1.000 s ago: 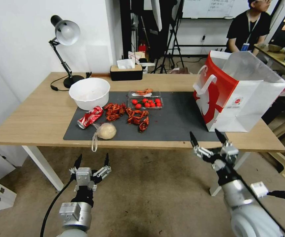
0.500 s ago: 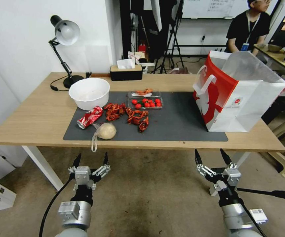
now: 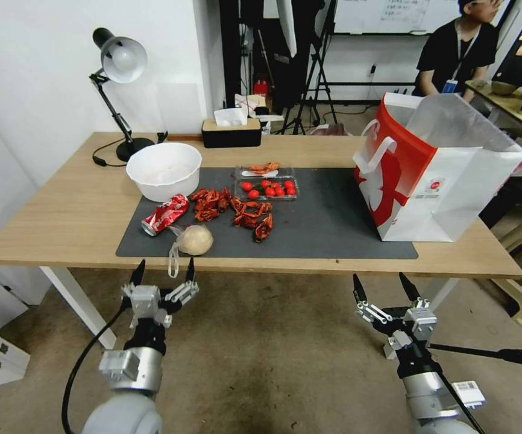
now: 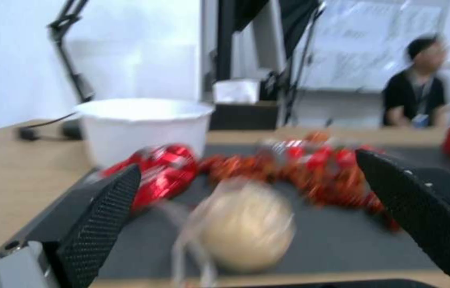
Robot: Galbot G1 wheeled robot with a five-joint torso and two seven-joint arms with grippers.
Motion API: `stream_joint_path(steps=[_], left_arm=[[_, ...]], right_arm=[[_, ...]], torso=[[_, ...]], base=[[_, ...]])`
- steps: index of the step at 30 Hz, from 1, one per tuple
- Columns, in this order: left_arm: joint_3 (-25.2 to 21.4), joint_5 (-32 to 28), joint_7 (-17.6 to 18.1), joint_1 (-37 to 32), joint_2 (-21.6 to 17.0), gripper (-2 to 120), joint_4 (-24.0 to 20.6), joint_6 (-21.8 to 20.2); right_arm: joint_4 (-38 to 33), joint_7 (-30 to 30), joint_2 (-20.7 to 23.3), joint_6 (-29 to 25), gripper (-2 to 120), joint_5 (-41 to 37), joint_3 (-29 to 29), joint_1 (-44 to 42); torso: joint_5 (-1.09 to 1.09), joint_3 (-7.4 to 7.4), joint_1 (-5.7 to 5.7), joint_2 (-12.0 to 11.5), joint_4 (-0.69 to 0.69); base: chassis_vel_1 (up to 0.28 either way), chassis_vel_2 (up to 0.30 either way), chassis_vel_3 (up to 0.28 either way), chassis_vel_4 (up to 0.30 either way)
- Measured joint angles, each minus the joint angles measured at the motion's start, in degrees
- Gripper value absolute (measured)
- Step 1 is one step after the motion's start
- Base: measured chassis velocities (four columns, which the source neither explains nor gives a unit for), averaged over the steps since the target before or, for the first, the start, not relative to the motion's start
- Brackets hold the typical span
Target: Pick up the trash from the table and place it into the takeout bag.
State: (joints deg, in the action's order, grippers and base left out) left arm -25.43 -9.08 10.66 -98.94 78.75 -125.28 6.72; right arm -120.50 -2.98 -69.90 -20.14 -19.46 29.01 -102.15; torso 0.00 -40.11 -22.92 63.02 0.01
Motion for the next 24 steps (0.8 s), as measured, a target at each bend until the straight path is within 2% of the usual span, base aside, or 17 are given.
stream_joint_path(steps=[3, 4, 5, 6, 8, 10, 12, 14, 17, 18, 20, 21, 23, 24], left_arm=[[-0.08, -1.26, -1.05, 1.87, -1.09, 100, 0.35, 0.22], [-0.09, -3.01, -2.62, 3.58, -2.20, 100, 0.95, 0.56], [0.04, -7.17, -5.63, 6.36, -4.04, 100, 2.44, 2.18], [0.04, -7.17, -5.63, 6.36, -4.04, 100, 2.44, 2.18], [0.69, -13.10, -7.73, 10.74, -6.22, 100, 3.22, 2.43], [0.98, -14.50, -7.93, 12.91, -6.89, 100, 3.41, 1.66], [1.82, -15.66, -7.30, 16.99, -8.34, 100, 4.24, -1.14], [2.01, -15.67, -7.15, 17.39, -8.58, 100, 4.34, -1.80], [3.67, -15.30, -5.41, 19.95, -11.09, 100, 5.03, -8.73], [3.67, -15.30, -5.41, 19.95, -11.09, 100, 5.03, -8.73], [4.47, -15.29, -4.49, 21.59, -12.87, 100, 5.06, -15.00], [4.47, -15.29, -4.49, 21.59, -12.87, 100, 5.06, -15.00], [5.63, -15.22, -1.22, 23.81, -14.76, 100, 4.99, -22.77], [5.63, -15.22, -1.22, 23.81, -14.76, 100, 4.99, -22.77]], right_arm=[[-0.04, 0.01, 0.19, 0.24, 100, 0.09, 0.01, 0.09], [-0.23, 0.01, 0.33, 0.40, 100, 0.16, 0.07, 0.03], [-0.43, 0.03, 0.45, 0.57, 100, 0.29, 0.24, -0.04], [-0.43, 0.03, 0.45, 0.57, 100, 0.29, 0.24, -0.04], [-0.72, 0.70, 0.56, 0.73, 100, 0.32, 0.19, -0.17], [-0.83, 0.86, 0.55, 0.84, 100, 0.58, -0.01, -0.20], [-1.06, 0.86, 0.17, 1.48, 100, 1.76, -0.60, 0.12], [-1.12, 0.84, 0.09, 1.61, 100, 1.86, -0.64, 0.21], [-1.80, 0.45, 0.05, 2.70, 100, 2.33, -0.81, 0.89], [-1.80, 0.45, 0.05, 2.70, 100, 2.33, -0.81, 0.89], [-1.67, 0.18, -0.08, 3.03, 100, 2.46, -0.81, 1.43], [-1.67, 0.18, -0.08, 3.03, 100, 2.46, -0.81, 1.43], [-0.98, 0.06, -0.62, 3.18, 100, 2.81, -0.81, 1.63], [-0.98, 0.06, -0.62, 3.18, 100, 2.81, -0.81, 1.63]], torso=[[0.00, 0.00, 0.00, 0.00, 0.00], [-0.01, 0.00, 0.00, 0.00, -0.01], [-0.01, 0.00, 0.00, 0.00, -0.01], [-0.01, 0.00, 0.00, 0.00, -0.01], [-0.01, 0.00, 0.00, 0.00, 0.00], [0.00, 0.00, 0.00, 0.00, -0.02], [0.00, 0.00, 0.00, 0.00, -0.01], [0.00, 0.00, -0.01, 0.00, -0.01], [-0.01, 0.00, 0.00, 0.00, 0.00], [-0.01, 0.00, 0.00, 0.00, 0.00], [-0.01, 0.00, 0.00, 0.00, 0.00], [-0.01, 0.00, 0.00, 0.00, 0.00], [-0.01, 0.00, 0.00, 0.00, -0.01], [-0.01, 0.00, 0.00, 0.00, -0.01]], base=[[0.000, 0.000, 0.000, 0.000], [0.000, 0.000, 0.000, 0.000], [0.000, 0.000, 0.000, 0.000], [0.000, 0.000, 0.000, 0.000], [0.000, 0.000, 0.000, 0.000], [0.000, 0.000, 0.000, 0.000], [0.000, 0.000, 0.000, 0.000], [0.000, 0.000, 0.000, 0.000], [0.000, 0.000, 0.000, 0.000], [0.000, 0.000, 0.000, 0.000], [0.000, 0.000, 0.000, 0.000], [0.000, 0.000, 0.000, 0.000], [0.000, 0.000, 0.000, 0.000], [0.000, 0.000, 0.000, 0.000]])
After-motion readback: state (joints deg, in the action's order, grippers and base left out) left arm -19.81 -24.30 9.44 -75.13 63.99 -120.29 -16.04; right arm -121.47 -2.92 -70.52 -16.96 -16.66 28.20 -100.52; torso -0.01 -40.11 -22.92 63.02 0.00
